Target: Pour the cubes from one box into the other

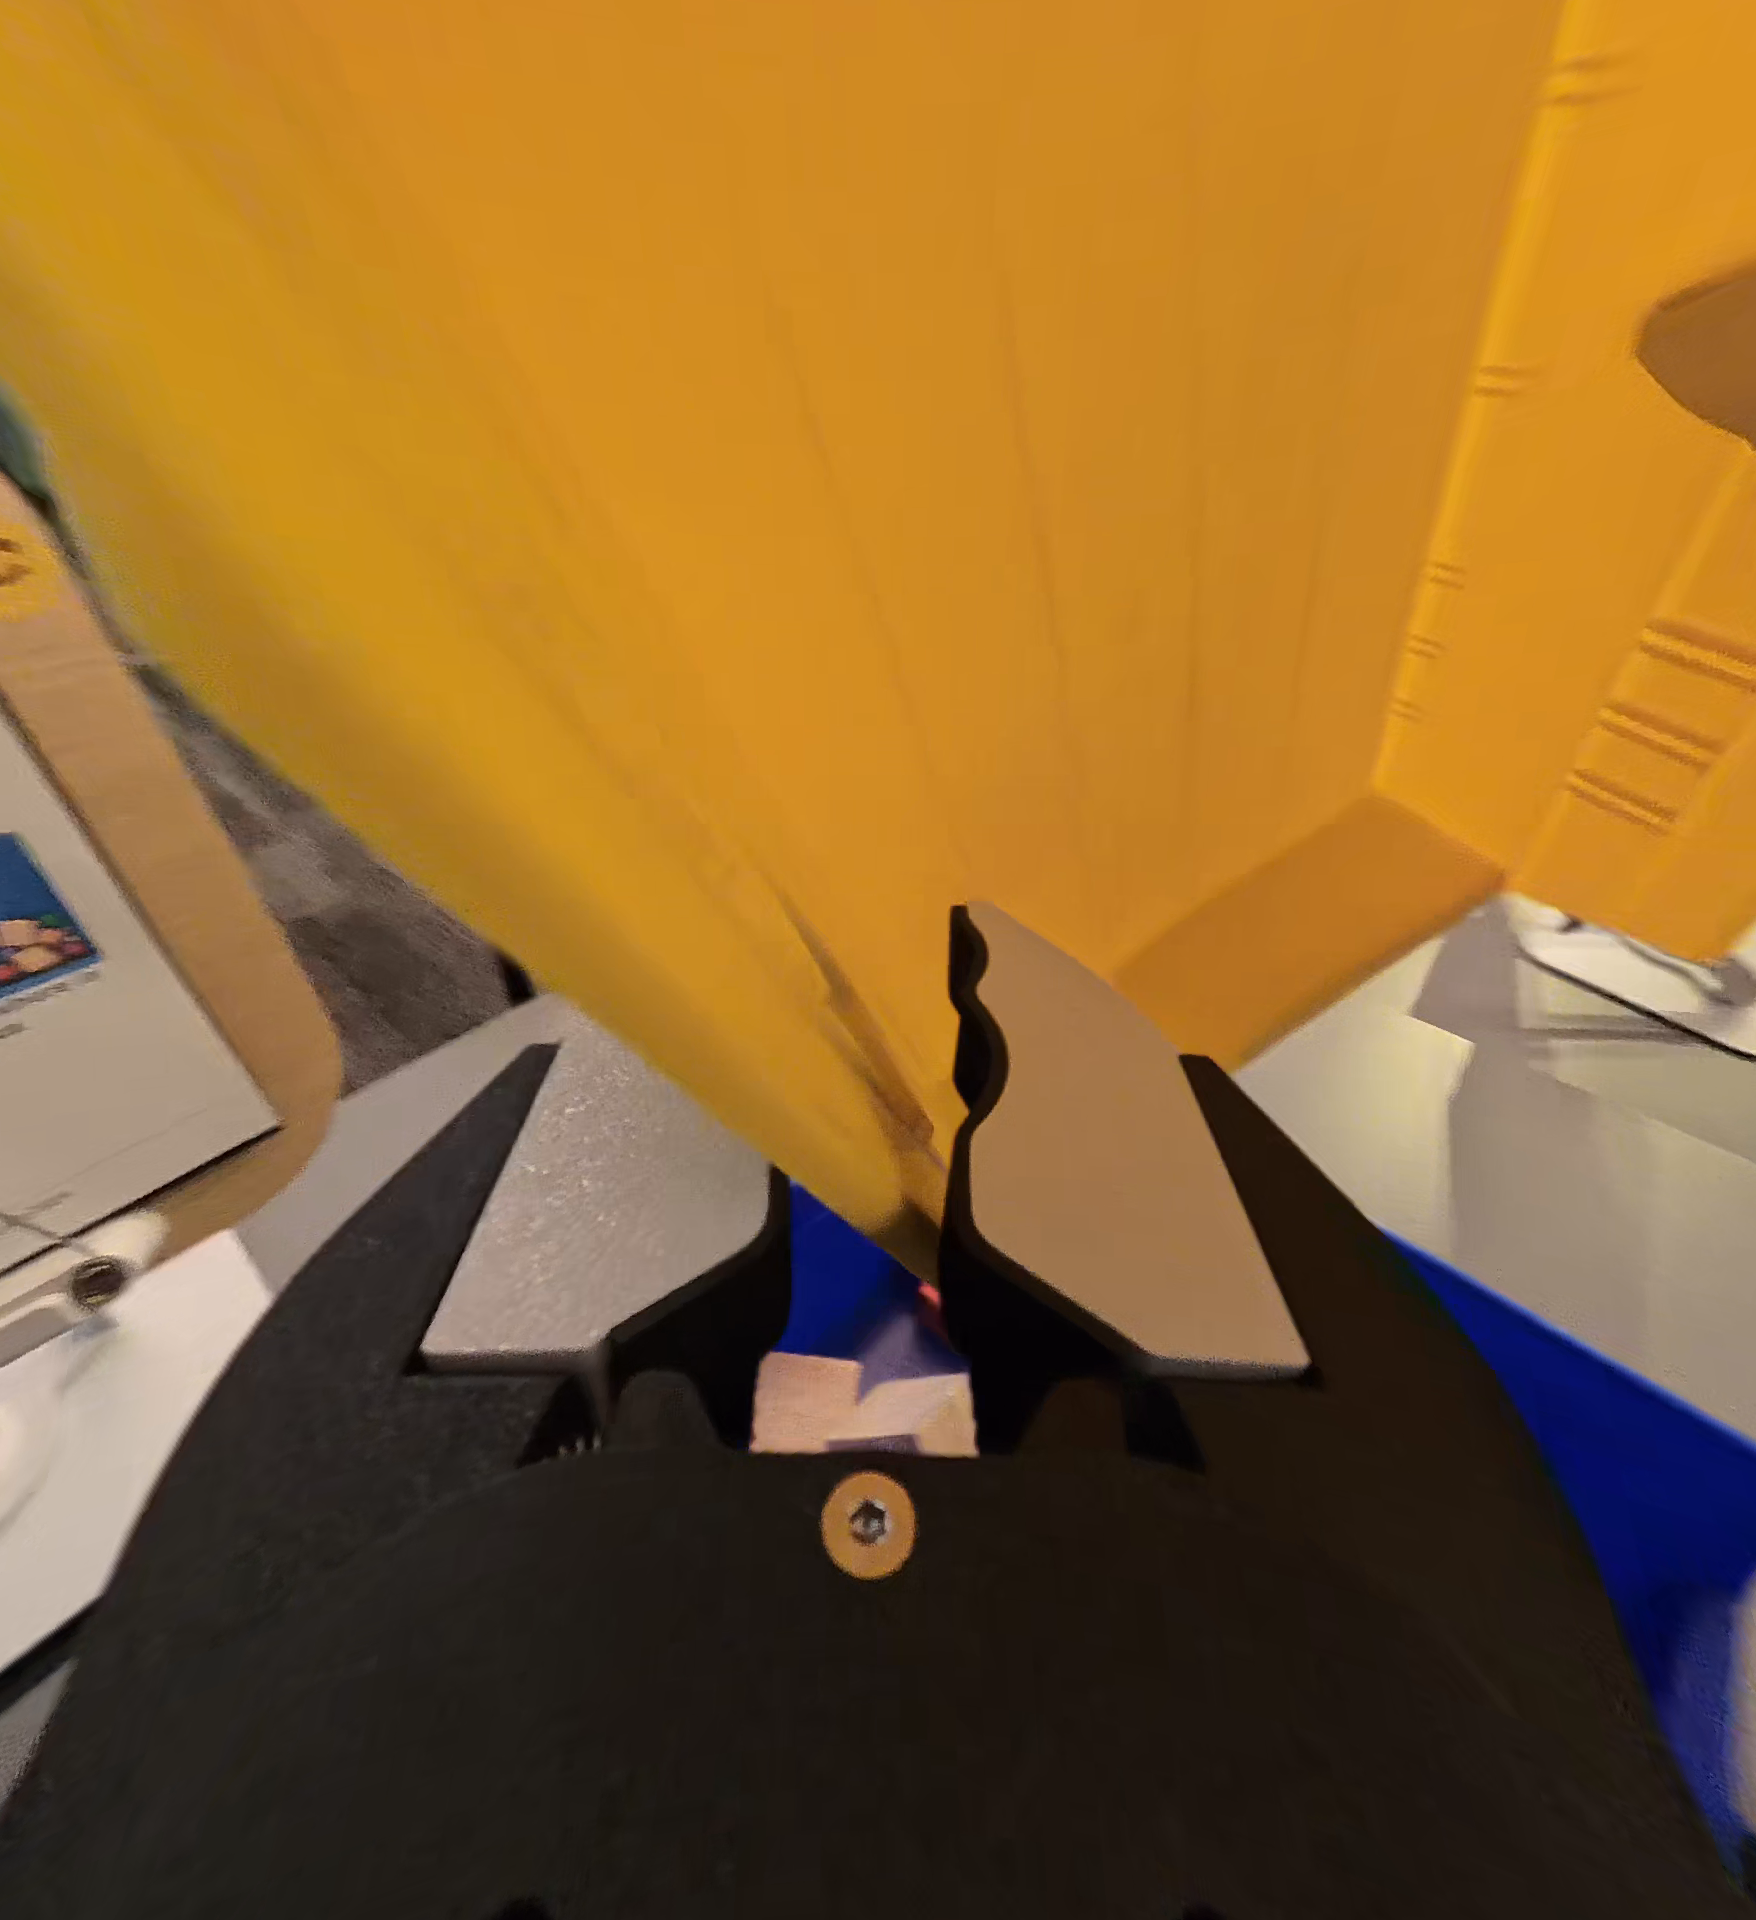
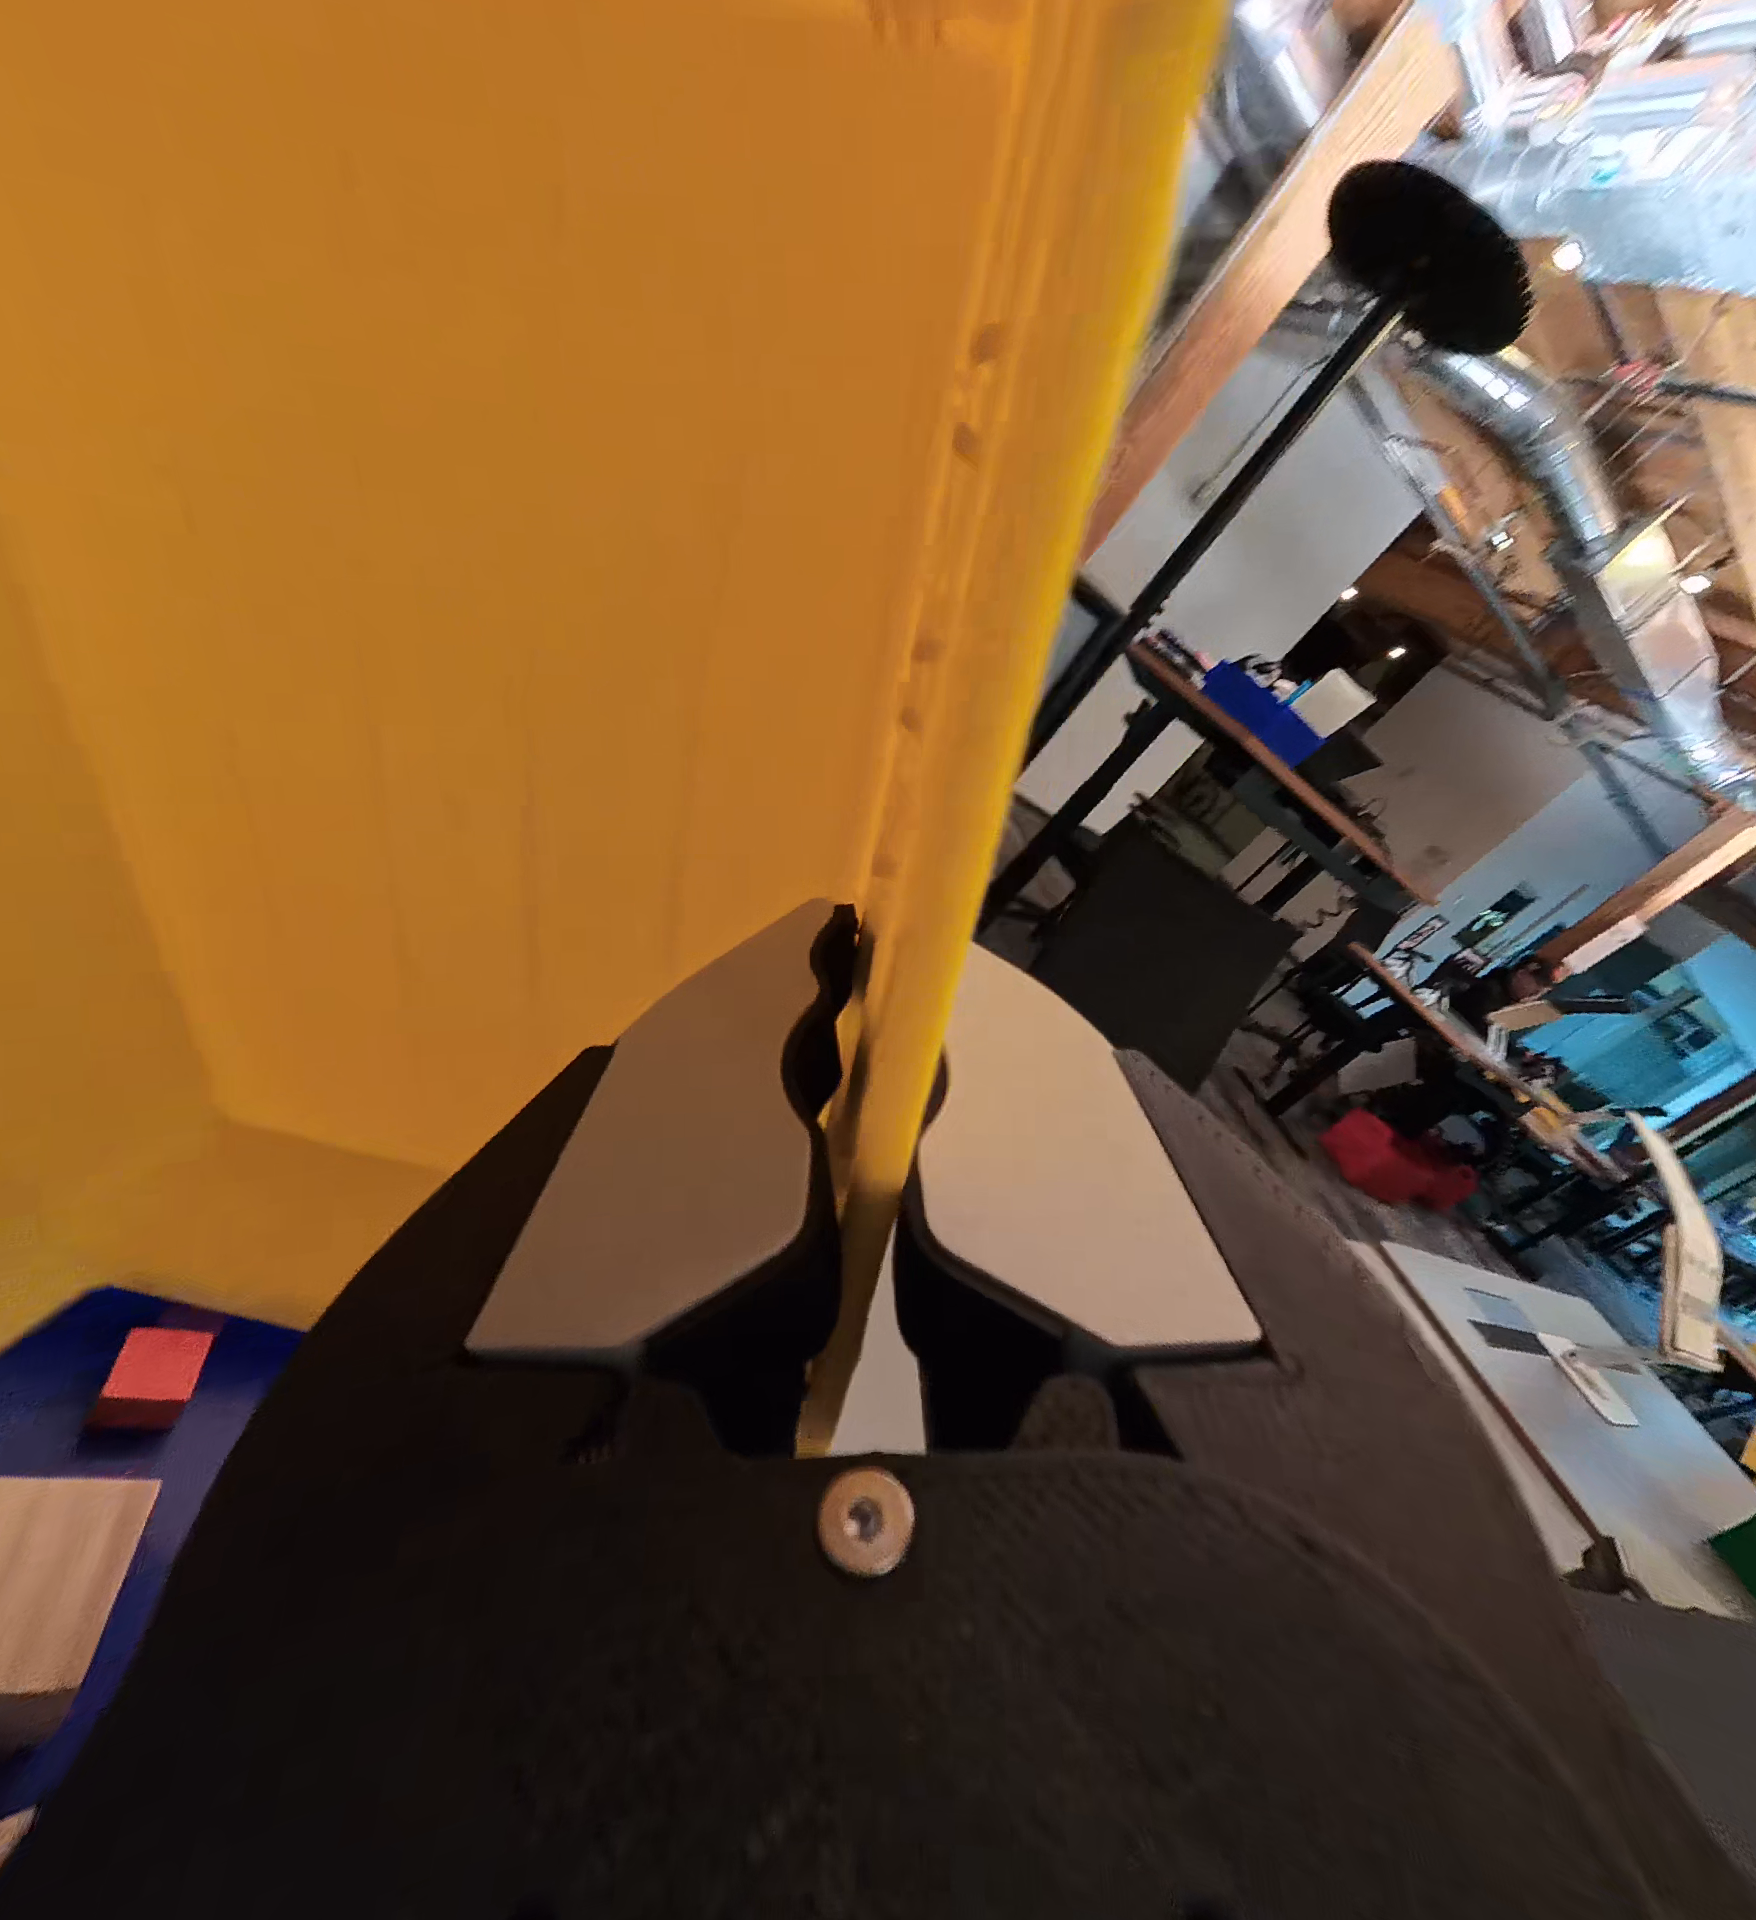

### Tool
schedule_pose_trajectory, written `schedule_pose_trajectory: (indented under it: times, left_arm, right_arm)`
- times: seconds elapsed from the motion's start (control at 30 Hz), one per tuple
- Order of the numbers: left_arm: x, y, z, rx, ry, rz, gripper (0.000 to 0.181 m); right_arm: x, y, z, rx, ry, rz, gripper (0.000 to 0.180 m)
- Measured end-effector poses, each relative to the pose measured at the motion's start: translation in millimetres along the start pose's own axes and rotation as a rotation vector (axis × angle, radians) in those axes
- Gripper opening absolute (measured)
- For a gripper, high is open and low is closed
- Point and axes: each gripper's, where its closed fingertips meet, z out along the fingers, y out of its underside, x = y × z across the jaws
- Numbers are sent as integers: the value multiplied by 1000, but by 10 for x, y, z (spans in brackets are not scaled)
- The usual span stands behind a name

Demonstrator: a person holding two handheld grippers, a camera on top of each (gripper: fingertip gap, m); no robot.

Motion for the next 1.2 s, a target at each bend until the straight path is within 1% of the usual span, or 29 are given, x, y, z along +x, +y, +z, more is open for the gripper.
schedule_pose_trajectory:
  times: [0.1,0.2,0.27,0.33,0.37,0.43,0.5,0.57,0.63,0.77,0.87,1.0,1.07,1.2]
  left_arm:
    - [205,-104,64,-100,94,-87,35]
    - [407,-252,66,-171,196,-143,41]
    - [518,-325,-4,-193,258,-142,40]
    - [566,-292,-119,-244,289,-126,40]
    - [541,-230,-181,-284,281,-110,41]
    - [413,-45,-311,-375,234,-91,48]
    - [260,199,-447,-484,197,-113,53]
    - [130,509,-576,-615,177,-170,60]
    - [15,814,-702,-742,154,-216,64]
    - [-123,1140,-876,-829,111,-280,64]
    - [-81,1288,-959,-893,117,-341,70]
    - [140,1464,-959,-976,165,-422,70]
    - [229,1572,-919,-1032,170,-422,70]
    - [266,1858,-842,-1182,120,-358,69]
  right_arm:
    - [233,-162,133,-83,-63,4,5]
    - [489,-191,282,-218,-116,7,5]
    - [659,-52,372,-338,-153,13,6]
    - [872,216,432,-478,-148,-3,6]
    - [958,382,442,-548,-157,-1,5]
    - [1099,719,438,-668,-178,-1,5]
    - [1183,1015,416,-750,-206,30,6]
    - [1232,1253,391,-800,-225,44,6]
    - [1227,1458,368,-840,-247,47,6]
    - [1105,1801,364,-903,-314,65,5]
    - [1032,2052,376,-962,-343,77,5]
    - [926,2396,349,-1062,-368,87,5]
    - [860,2560,332,-1094,-383,94,5]
    - [732,2924,243,-1181,-410,116,5]
